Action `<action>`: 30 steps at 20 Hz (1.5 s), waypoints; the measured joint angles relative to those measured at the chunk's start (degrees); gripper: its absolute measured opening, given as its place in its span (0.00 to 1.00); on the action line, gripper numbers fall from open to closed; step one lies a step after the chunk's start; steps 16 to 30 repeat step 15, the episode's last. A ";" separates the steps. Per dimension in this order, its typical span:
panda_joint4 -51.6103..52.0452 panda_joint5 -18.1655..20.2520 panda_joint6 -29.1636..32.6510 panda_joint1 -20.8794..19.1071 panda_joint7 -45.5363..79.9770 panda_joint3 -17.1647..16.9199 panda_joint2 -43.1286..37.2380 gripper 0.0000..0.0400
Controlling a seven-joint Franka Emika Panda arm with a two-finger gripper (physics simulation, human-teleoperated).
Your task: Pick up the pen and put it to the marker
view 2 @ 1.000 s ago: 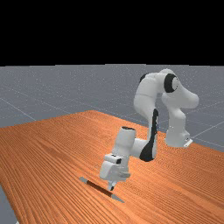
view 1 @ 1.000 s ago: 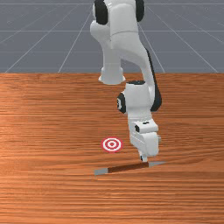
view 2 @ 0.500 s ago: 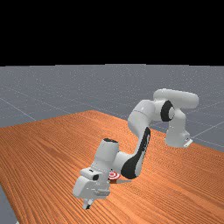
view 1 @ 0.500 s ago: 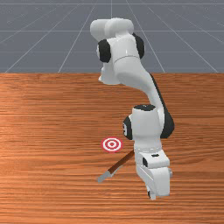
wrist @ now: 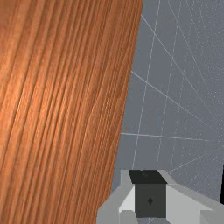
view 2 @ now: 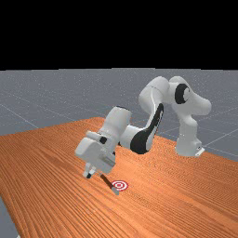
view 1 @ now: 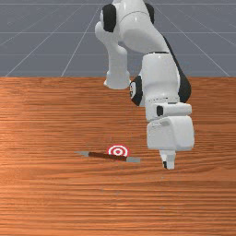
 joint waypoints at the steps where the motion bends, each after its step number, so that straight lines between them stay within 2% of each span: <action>1: 3.81 0.83 -9.57 -1.35 -1.76 2.62 -0.77 0.00; 2: 4.71 0.83 -10.81 -1.04 -0.94 2.19 -1.03 0.00; 3: 2.66 0.48 -6.71 -1.08 -1.25 2.08 -1.84 0.00; 4: 1.40 0.13 -3.65 -0.66 -0.62 1.25 -2.34 0.39; 5: 1.13 0.08 -3.42 -0.62 -0.55 1.17 -2.75 0.63; 6: 1.28 0.15 -4.39 -0.78 -0.75 1.47 -3.09 0.78; 7: -1.38 -0.11 -1.38 -0.22 0.01 0.45 -4.36 0.86; 8: -3.07 0.17 -6.79 -0.26 1.12 0.75 -6.30 0.92; 9: -5.08 0.95 -9.64 -1.46 -1.08 2.70 -8.02 0.95; 10: -8.72 0.88 -8.49 -1.42 -0.78 2.63 -10.20 0.97; 11: -14.76 1.73 -1.81 -2.64 -1.10 4.17 -12.86 0.98; 12: -15.11 0.64 -4.99 -1.26 -0.15 2.40 -13.82 0.99; 30: -15.72 0.58 -3.80 -1.46 -0.35 2.46 -14.12 1.00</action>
